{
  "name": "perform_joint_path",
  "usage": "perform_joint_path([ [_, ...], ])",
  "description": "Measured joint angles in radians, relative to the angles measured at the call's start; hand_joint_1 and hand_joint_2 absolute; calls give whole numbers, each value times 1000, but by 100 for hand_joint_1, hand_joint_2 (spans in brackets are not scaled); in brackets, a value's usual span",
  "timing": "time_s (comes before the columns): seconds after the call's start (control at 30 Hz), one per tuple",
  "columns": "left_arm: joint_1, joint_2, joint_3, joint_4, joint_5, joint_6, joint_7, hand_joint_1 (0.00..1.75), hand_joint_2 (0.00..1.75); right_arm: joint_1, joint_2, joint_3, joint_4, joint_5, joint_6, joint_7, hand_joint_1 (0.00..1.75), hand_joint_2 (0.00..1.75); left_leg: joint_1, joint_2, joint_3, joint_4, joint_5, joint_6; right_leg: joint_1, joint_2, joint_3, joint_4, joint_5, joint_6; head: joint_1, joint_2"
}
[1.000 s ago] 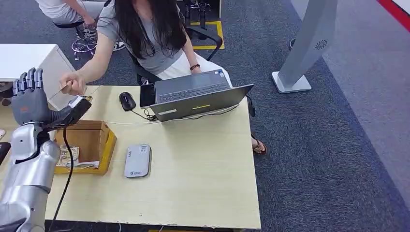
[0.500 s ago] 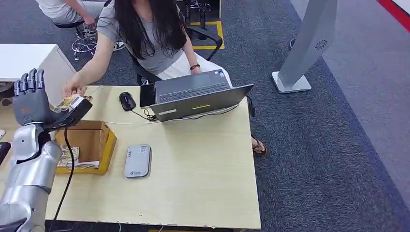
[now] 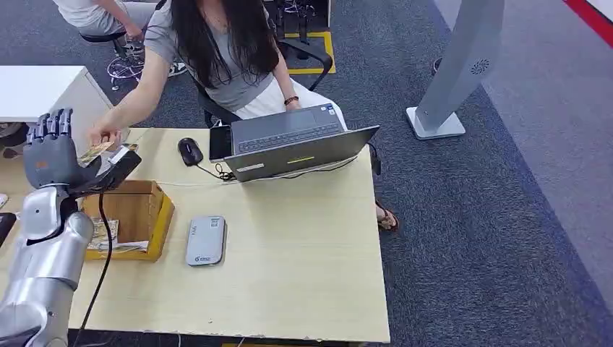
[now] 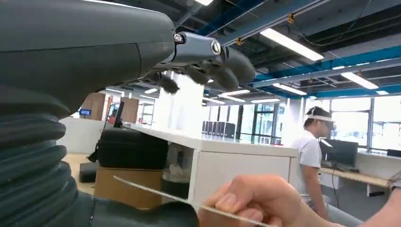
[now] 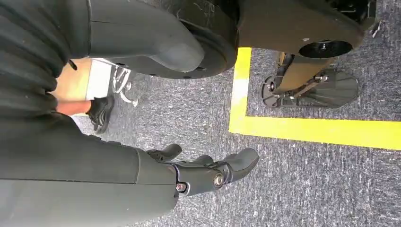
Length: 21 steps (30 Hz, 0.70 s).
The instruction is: Pass the card to the sensor for recognition and then transmit it.
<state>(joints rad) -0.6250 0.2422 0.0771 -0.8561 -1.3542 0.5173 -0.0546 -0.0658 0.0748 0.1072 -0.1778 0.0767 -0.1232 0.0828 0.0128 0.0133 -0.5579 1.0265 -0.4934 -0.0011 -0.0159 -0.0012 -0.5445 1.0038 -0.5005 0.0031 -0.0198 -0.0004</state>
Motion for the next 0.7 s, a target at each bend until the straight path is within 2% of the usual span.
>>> perform_joint_path([
  [0.2, 1, 0, -2, 3, 6, 6, -20, 175, 175, 0, 0, 0, 0, 0, 0, 4, 0, 175, 0, 0, 0, 0, 0, 0, 0, 0, 0, 0, 0, 0, 0, 0],
  [0.7, 1, 0, -3, 5, 6, 10, -20, 175, 175, -1, 0, 0, 0, 0, 0, 5, 0, 175, 0, 0, 0, 0, 0, 0, 0, 0, 0, 0, 0, 0, 0, 0],
])
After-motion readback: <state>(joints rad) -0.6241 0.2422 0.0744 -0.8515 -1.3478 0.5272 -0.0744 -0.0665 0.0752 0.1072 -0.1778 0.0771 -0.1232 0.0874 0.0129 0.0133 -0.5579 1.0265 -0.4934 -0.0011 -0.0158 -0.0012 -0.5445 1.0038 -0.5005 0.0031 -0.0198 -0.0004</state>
